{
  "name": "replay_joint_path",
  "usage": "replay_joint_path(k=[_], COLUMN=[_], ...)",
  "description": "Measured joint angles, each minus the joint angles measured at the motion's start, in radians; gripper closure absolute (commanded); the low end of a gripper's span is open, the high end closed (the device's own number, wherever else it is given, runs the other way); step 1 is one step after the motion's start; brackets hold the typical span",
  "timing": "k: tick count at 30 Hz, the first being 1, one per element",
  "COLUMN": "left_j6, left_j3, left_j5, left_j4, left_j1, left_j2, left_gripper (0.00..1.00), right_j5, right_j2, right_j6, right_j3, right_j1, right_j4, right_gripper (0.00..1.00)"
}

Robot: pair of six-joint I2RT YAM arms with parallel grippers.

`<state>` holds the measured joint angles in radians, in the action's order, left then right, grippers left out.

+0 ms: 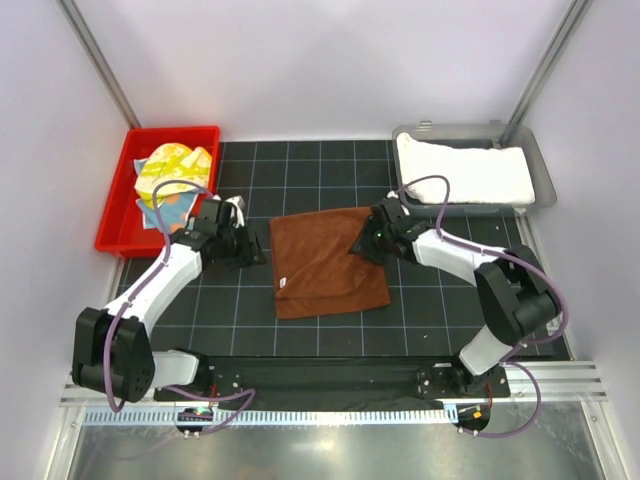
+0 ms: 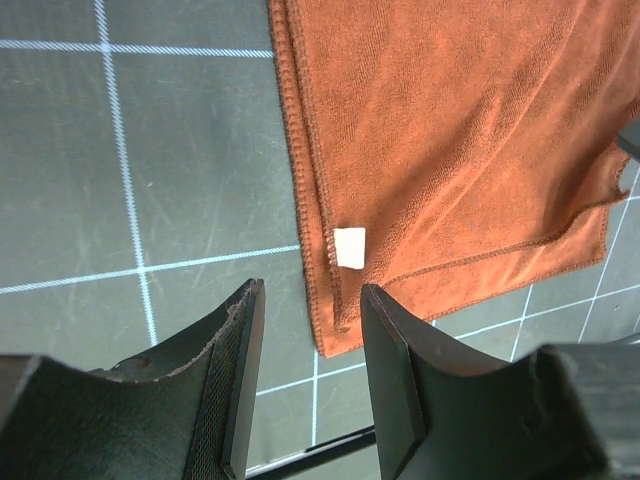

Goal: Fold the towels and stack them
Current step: Fold the towel

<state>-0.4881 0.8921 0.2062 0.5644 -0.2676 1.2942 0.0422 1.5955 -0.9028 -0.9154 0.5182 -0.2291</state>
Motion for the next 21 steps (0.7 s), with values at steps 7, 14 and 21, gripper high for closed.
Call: replay_joint_path(k=[7, 14, 21], left_j6=[-0.039, -0.085, -0.113], left_j3=[-0.024, 0.033, 0.031], left_j5=[0.055, 0.092, 0.051], left_j4=[-0.063, -0.11, -0.129], left_j1=[-0.034, -0.129, -0.149], left_j2=[0.001, 0.044, 0.048], left_gripper=[0.54, 0.54, 0.5], right_j5=[0.022, -0.018, -0.066], right_j2=[0.121, 0.121, -0.024], right_j6=[0.066, 0.134, 0.143], right_j3=[-0.058, -0.133, -0.113], right_j1=[0.016, 0.018, 0.013], right_j4=[0.009, -0.077, -0.192], right_gripper=[0.52, 0.52, 0.57])
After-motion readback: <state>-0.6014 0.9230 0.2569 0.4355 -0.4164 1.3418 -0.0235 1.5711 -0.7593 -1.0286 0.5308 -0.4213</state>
